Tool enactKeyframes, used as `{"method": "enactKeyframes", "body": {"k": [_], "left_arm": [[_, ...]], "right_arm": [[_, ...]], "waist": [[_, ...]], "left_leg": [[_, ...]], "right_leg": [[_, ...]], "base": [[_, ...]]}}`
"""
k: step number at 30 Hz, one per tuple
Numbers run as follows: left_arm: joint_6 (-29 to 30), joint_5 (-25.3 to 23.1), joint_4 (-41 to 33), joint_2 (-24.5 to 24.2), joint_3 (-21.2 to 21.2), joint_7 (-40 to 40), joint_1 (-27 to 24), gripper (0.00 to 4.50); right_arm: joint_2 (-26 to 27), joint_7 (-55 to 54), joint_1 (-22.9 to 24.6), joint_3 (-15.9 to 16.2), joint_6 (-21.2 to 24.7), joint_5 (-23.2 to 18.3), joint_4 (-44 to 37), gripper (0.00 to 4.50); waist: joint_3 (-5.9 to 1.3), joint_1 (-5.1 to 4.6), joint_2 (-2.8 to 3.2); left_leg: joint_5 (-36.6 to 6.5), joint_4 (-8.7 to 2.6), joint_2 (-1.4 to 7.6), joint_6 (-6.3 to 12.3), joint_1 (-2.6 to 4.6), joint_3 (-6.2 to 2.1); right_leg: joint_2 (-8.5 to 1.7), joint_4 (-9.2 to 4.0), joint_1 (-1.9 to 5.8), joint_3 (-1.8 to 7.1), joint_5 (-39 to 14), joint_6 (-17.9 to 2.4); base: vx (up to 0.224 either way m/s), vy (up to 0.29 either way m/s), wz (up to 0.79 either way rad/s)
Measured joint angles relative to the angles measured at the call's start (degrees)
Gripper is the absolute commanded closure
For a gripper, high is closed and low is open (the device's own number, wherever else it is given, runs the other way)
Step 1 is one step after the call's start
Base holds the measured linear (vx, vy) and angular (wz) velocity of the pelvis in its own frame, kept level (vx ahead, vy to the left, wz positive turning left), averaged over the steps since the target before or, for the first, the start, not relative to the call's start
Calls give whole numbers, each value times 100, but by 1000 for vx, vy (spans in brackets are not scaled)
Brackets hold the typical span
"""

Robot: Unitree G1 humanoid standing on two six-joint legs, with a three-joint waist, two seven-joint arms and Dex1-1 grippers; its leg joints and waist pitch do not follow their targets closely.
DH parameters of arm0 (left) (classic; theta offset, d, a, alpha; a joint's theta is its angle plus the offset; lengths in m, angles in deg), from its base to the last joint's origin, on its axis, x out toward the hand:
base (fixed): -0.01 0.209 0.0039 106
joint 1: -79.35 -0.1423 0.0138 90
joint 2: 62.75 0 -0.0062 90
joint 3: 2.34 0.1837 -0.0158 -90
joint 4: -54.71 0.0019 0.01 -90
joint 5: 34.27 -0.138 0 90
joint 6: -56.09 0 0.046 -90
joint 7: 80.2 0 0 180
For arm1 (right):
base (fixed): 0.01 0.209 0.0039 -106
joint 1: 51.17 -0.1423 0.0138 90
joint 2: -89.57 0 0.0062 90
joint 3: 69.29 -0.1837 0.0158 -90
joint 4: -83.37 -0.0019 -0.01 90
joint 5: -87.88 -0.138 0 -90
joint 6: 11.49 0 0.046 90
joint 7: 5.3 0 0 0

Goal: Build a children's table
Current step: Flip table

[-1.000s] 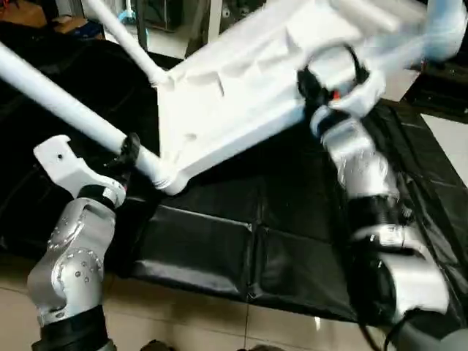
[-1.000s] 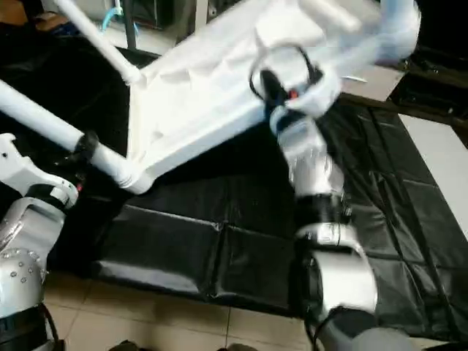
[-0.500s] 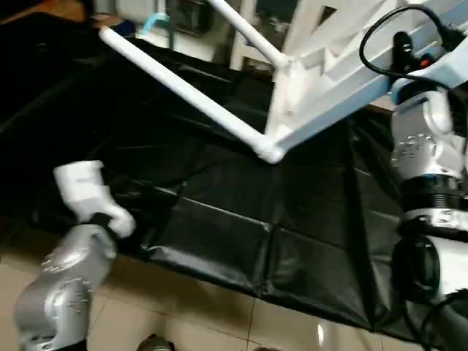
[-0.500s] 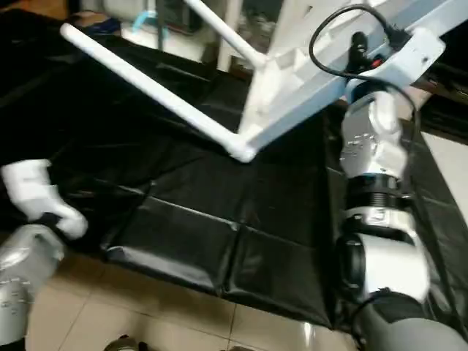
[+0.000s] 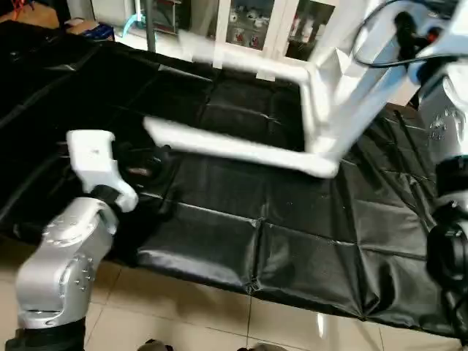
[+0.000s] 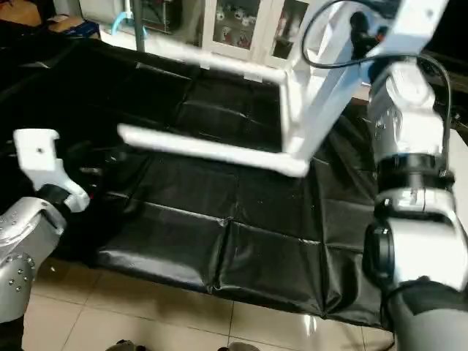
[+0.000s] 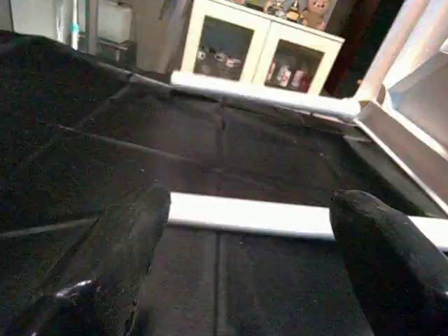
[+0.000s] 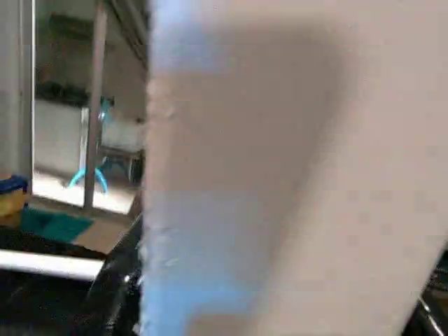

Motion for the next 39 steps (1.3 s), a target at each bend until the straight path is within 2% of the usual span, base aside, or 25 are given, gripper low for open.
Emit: {"method": "enactKeyframes", "body": {"k": [3, 7, 11, 14, 20, 27, 28, 30, 32, 34, 37, 39], "left_arm": [[1, 2, -38, -30, 12, 0, 71, 43], [1, -39, -43, -42, 62, 45, 68, 43], [1, -176, -43, -190, 197, 125, 70, 43], [1, -228, -44, -190, 319, 154, 76, 43], [10, -237, -84, -199, 337, 173, 92, 43], [11, -337, -103, -296, 483, 307, 138, 43], [11, -344, -99, -296, 524, 350, 150, 43], [11, -344, -92, -294, 591, 412, 185, 43], [7, -346, -67, -294, 602, 429, 270, 43], [-6, -349, -55, -294, 615, 461, 322, 43], [-13, -352, -8, -293, 629, 497, 323, 43], [-25, -376, 27, -293, 659, 550, 326, 43]], "right_arm": [[-35, 81, -138, 58, 53, 84, 185, 252], [-67, 216, -227, 158, 80, 157, 283, 252], [-102, 566, -552, 298, 253, 342, 468, 252], [-100, 652, -570, 301, 441, 342, 360, 252], [-99, 632, -141, 243, 1004, 157, -536, 252], [139, 222, 901, -37, 1992, -67, -2632, 252], [177, 161, 974, -39, 2137, -93, -2850, 217], [231, 96, 1119, -31, 2293, -97, -3171, 182], [246, 90, 1168, 37, 2454, -92, -3276, 176], [322, 90, 1280, 109, 2584, -96, -3322, 151], [355, 84, 1370, 163, 2738, -98, -3421, 134], [370, 55, 1506, 157, 2750, -86, -3747, 117]], "waist": [[0, 32, 0], [1, 28, 0], [2, -30, 5], [2, -44, 4], [1, -40, 3], [-11, -42, 5], [-19, -53, 14], [-31, -50, 25], [-32, -55, 28], [-31, -56, 38], [-26, -49, 75], [-25, -43, 81]], "left_leg": [[-1, 0, 0, 3, -1, 0], [-2, 0, 0, 3, -4, 1], [-1, 0, 1, 4, -6, 1], [-1, 0, 2, 4, -1, 3], [0, 1, 2, 2, 13, 2], [7, 1, 3, -10, 38, -4], [17, 1, 3, -27, 41, -4], [17, 1, 2, -27, 48, -10], [17, 1, 2, -27, 48, -17], [22, 1, 1, -35, 46, -27], [34, 1, 0, -55, 32, -31], [35, 1, 1, -57, 29, -44]], "right_leg": [[-2, -1, 2, -2, -3, -5], [-4, 1, -2, -4, -6, -9], [-3, 7, -11, -3, -6, -9], [-2, 7, -7, -2, -6, -9], [-2, 9, 5, -1, -5, -9], [1, 12, 28, -2, -1, -10], [1, 11, 29, -2, 3, -13], [1, 10, 38, -4, 7, -14], [1, 10, 38, -9, 18, -19], [2, 9, 37, -17, 30, -22], [2, 9, 25, -19, 45, -20], [6, 10, 25, -25, 48, -23]], "base": [[0, 0, 0], [0, 0, 0], [0, 0, 0], [0, 0, 0], [0, 0, 0], [0, 0, 0], [0, 0, 0], [0, 0, 0], [0, 0, 0], [0, 0, 0], [0, 0, 0], [0, 0, 0]]}}
